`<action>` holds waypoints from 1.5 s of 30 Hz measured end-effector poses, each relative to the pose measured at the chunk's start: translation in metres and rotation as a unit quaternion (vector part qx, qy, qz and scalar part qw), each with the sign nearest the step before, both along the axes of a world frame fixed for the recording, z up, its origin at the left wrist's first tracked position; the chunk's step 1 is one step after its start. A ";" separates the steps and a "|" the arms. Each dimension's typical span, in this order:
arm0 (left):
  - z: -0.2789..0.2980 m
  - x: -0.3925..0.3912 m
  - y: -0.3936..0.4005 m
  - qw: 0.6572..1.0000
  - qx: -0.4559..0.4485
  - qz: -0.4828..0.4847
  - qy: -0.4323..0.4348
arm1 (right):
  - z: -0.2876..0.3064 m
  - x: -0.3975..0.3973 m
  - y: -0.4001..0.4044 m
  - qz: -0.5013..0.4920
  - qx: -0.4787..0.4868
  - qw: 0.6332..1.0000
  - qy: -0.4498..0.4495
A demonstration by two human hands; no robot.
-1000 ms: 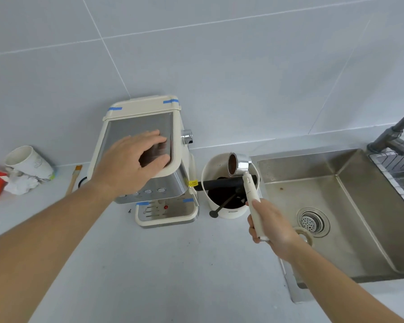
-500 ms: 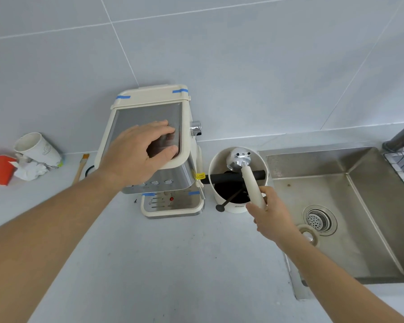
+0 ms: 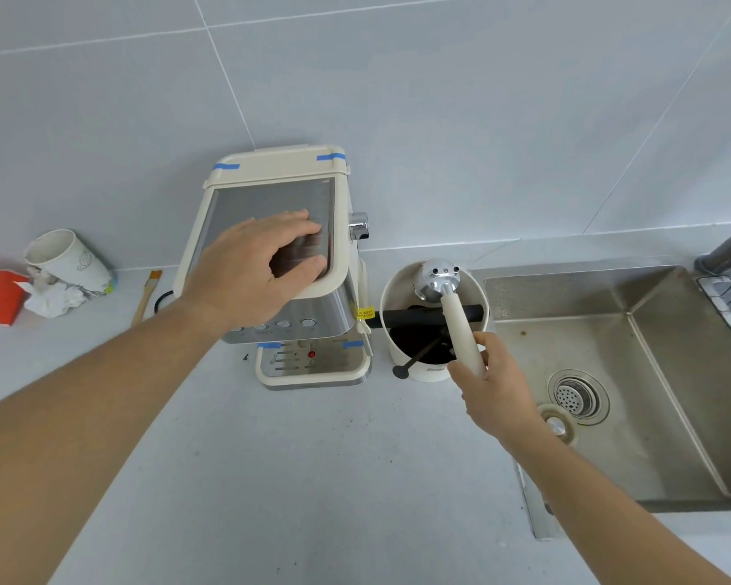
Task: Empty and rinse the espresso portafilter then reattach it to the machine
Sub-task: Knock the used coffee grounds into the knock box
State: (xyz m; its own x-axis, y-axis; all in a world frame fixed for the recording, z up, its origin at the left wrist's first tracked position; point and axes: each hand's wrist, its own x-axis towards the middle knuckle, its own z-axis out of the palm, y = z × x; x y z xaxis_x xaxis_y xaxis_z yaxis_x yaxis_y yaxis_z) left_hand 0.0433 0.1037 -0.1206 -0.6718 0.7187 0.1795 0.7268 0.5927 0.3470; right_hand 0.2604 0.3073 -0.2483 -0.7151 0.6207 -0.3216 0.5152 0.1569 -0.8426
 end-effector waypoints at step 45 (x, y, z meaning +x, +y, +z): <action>-0.004 -0.002 -0.001 1.000 -0.017 -0.011 0.022 | 0.020 0.006 -0.014 -0.116 -0.273 0.949 0.104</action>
